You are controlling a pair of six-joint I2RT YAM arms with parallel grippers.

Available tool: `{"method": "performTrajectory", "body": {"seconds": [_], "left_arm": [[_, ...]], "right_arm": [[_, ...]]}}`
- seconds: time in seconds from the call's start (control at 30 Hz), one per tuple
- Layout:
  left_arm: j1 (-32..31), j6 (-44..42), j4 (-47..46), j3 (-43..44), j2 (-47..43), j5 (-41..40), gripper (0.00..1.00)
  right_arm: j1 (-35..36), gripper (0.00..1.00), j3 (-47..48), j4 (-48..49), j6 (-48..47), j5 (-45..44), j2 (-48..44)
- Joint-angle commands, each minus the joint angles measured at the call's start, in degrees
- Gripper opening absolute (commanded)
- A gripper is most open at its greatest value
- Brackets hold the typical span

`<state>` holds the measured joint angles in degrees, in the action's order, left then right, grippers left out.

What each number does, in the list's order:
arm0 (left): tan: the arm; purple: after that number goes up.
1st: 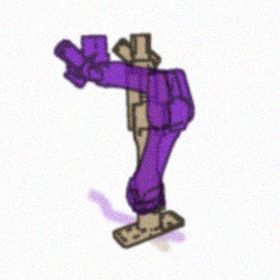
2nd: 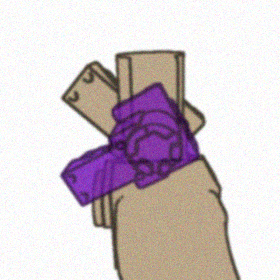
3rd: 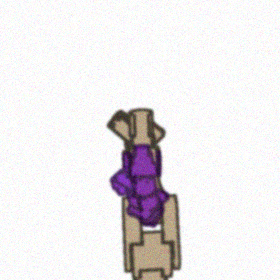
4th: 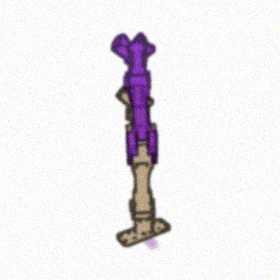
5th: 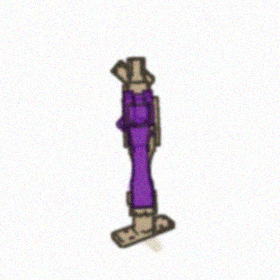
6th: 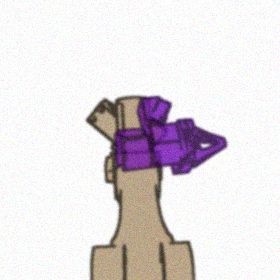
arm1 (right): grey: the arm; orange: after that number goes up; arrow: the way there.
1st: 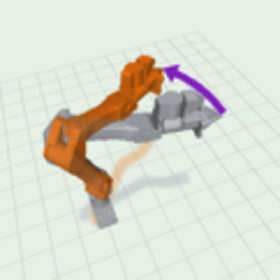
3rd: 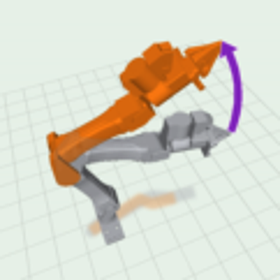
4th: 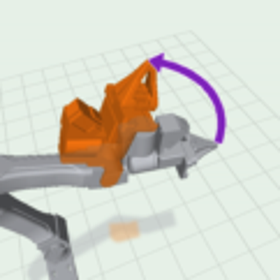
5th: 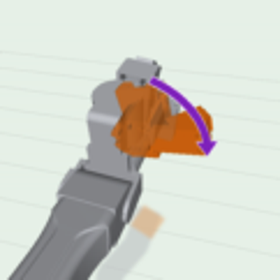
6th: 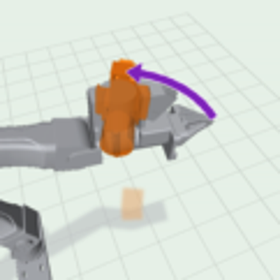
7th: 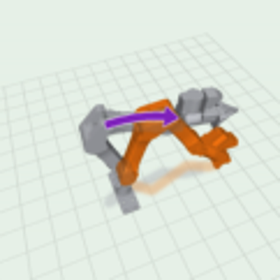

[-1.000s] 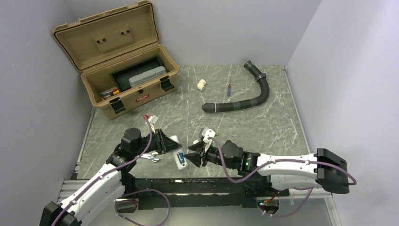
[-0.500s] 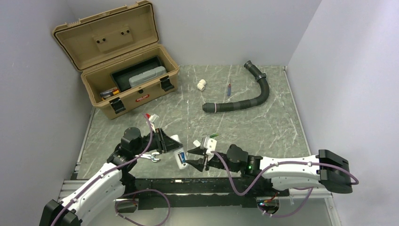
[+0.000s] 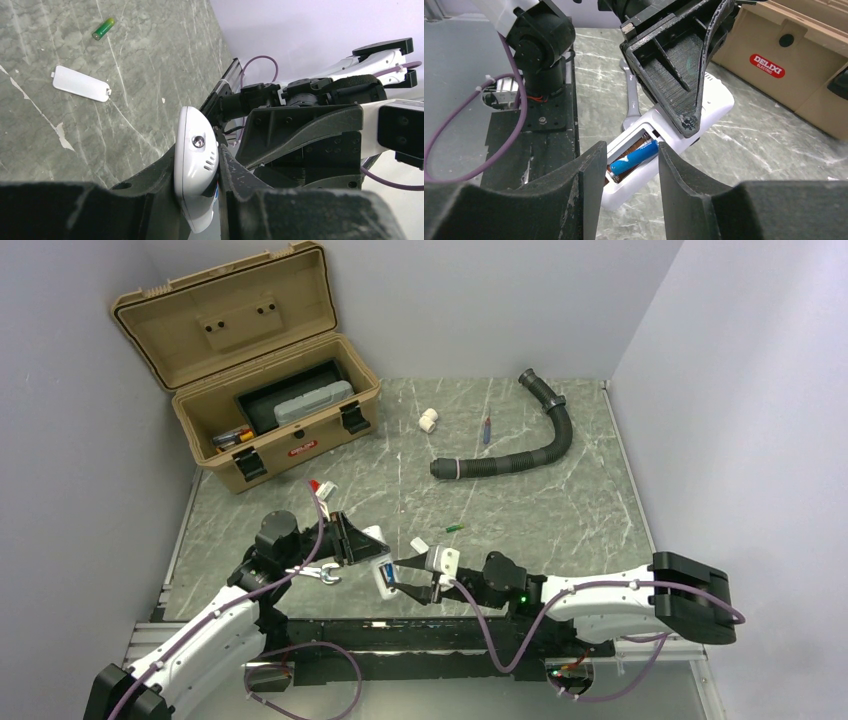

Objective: Load the batteries into the remote control
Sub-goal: Load the battery into the remote control.

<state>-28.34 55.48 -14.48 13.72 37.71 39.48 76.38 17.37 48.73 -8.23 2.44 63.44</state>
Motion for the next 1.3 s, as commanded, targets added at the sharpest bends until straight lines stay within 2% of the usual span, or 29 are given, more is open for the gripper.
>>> {"method": "performTrajectory", "body": {"seconds": [0.0, 0.33, 1.27], "left_arm": [[-0.2, 1.2, -5.0, -0.2, -0.3, 1.6, 0.00], [-0.2, 1.4, -5.0, -0.4, -0.6, 1.7, 0.00], [-0.2, 1.6, -5.0, -0.5, -1.0, 1.7, 0.00]], "right_arm": [[1.0, 0.44, 0.5, 7.9, -3.0, -2.0, 1.6], [1.6, 0.44, 1.1, 9.4, -5.8, -5.5, 4.3], [2.2, 0.40, 2.7, 6.1, -7.0, -4.2, 6.1]]}}
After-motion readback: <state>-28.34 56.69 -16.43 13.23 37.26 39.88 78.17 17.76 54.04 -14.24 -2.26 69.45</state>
